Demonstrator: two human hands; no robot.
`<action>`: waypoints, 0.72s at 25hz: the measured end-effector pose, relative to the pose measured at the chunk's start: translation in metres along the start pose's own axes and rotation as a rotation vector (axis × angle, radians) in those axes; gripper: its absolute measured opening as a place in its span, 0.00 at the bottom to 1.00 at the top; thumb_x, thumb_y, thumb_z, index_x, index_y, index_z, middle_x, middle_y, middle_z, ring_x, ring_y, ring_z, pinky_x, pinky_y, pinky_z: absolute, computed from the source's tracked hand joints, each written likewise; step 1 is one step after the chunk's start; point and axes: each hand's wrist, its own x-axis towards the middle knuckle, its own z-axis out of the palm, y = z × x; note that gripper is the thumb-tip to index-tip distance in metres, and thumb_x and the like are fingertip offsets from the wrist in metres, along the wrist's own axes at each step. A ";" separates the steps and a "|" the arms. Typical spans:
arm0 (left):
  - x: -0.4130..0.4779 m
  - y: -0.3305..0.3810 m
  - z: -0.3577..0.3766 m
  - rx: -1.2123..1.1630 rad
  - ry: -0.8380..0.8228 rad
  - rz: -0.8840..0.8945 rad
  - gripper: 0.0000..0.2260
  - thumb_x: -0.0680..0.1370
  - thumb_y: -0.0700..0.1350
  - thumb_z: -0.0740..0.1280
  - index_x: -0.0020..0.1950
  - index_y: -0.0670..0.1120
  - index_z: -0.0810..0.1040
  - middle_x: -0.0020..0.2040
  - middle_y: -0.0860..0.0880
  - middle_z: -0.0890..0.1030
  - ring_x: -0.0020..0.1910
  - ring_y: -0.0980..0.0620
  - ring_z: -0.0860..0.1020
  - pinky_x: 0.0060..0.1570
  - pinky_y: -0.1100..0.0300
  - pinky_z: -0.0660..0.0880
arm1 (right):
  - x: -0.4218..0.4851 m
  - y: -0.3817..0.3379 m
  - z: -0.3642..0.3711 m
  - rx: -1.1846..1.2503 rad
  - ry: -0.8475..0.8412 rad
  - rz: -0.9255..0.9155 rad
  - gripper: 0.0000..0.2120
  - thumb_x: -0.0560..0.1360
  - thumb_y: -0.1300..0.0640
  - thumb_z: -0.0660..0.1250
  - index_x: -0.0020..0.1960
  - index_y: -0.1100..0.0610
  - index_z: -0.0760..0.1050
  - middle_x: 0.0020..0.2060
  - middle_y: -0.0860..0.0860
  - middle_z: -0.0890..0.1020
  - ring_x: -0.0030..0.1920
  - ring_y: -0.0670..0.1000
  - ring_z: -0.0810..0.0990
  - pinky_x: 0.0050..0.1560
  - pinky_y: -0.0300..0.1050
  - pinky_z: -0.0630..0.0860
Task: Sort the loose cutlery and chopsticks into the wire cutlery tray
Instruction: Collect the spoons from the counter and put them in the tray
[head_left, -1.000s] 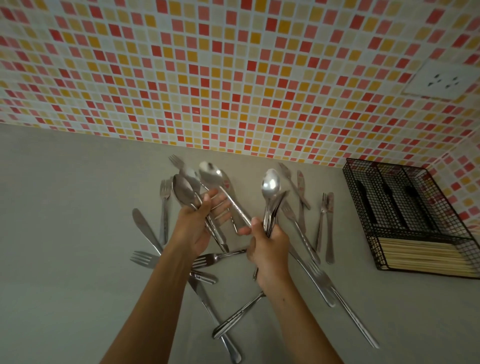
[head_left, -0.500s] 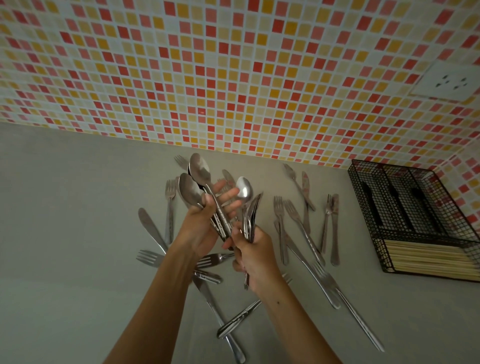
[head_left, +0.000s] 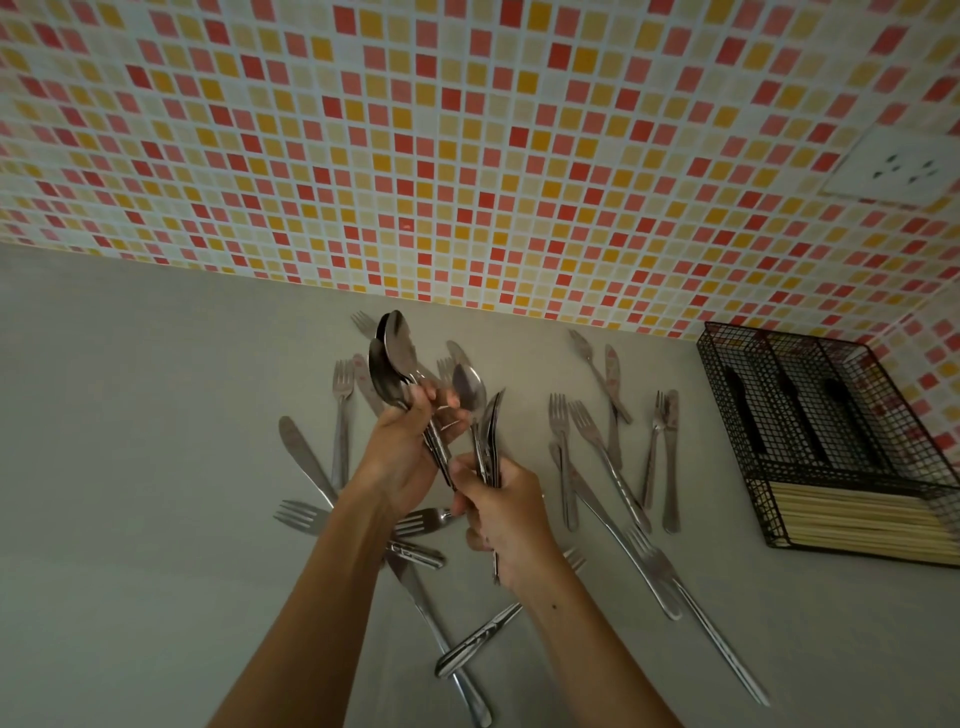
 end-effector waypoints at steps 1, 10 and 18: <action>0.000 0.000 0.000 0.005 -0.001 -0.005 0.15 0.82 0.48 0.52 0.42 0.45 0.73 0.36 0.49 0.79 0.37 0.52 0.78 0.52 0.54 0.75 | 0.001 0.000 0.000 -0.005 0.001 0.004 0.03 0.75 0.59 0.68 0.44 0.58 0.78 0.23 0.50 0.75 0.18 0.44 0.62 0.22 0.34 0.57; 0.003 0.002 -0.004 -0.025 -0.016 -0.025 0.17 0.80 0.50 0.55 0.56 0.40 0.77 0.44 0.47 0.83 0.46 0.49 0.81 0.50 0.59 0.80 | 0.000 -0.008 -0.005 -0.148 0.037 -0.059 0.08 0.75 0.58 0.67 0.37 0.56 0.74 0.24 0.50 0.71 0.21 0.44 0.65 0.20 0.35 0.60; 0.000 0.003 -0.003 -0.023 -0.077 0.039 0.15 0.78 0.51 0.56 0.53 0.42 0.75 0.50 0.42 0.84 0.48 0.47 0.84 0.49 0.56 0.81 | -0.006 -0.031 -0.029 -0.205 -0.102 -0.026 0.08 0.76 0.58 0.67 0.38 0.56 0.75 0.24 0.48 0.70 0.21 0.42 0.65 0.22 0.36 0.60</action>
